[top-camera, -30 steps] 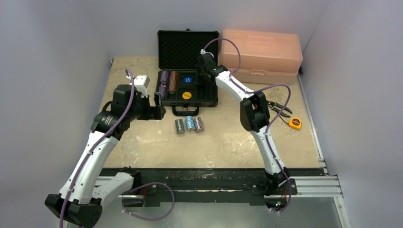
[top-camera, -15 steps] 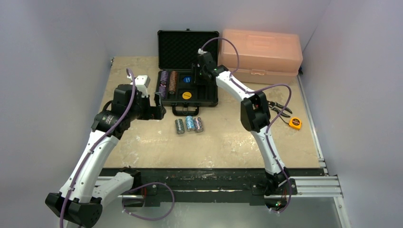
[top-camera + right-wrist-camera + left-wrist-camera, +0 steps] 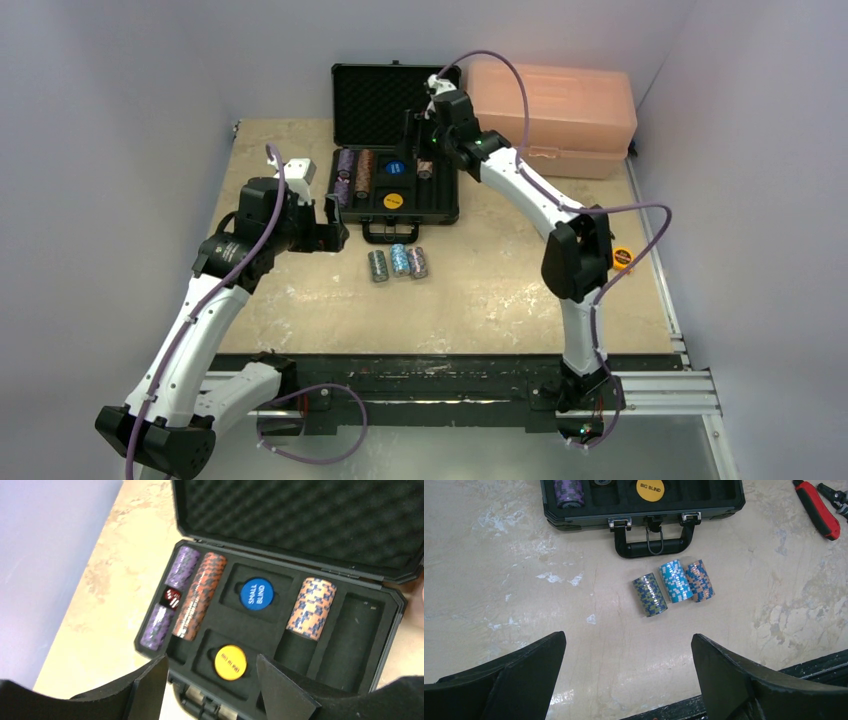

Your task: Pack up texas hold em set

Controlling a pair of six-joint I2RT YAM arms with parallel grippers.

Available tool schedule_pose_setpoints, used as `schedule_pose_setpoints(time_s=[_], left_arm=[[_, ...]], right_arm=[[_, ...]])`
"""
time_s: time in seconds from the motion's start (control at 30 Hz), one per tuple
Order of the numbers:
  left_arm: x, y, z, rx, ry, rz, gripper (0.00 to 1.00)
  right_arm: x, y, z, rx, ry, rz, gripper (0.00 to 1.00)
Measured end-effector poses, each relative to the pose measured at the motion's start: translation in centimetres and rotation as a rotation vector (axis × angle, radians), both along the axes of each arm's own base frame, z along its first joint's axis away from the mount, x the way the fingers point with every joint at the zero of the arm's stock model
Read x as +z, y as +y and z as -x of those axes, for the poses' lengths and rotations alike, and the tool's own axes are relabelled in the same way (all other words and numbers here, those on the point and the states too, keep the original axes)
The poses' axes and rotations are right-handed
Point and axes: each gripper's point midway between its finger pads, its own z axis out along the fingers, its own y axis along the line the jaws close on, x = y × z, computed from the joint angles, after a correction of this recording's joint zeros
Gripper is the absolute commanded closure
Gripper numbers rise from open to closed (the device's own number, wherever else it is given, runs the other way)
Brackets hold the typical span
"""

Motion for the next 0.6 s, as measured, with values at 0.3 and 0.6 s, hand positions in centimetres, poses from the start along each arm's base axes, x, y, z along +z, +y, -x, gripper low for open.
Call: schedule_pose_setpoints(time_s=[0.3, 0.6], left_arm=[[0.0, 0.0, 0.0, 0.0, -0.001, 0.0, 0.03], [0.0, -0.3, 0.1, -0.009, -0.001, -0.003, 0.03]], right_arm=[[2.2, -0.7, 6.7, 0.04, -0.021, 0.0, 0.3], [2.3, -4.4, 11.8, 0.008, 0.001, 0.017, 0.28]])
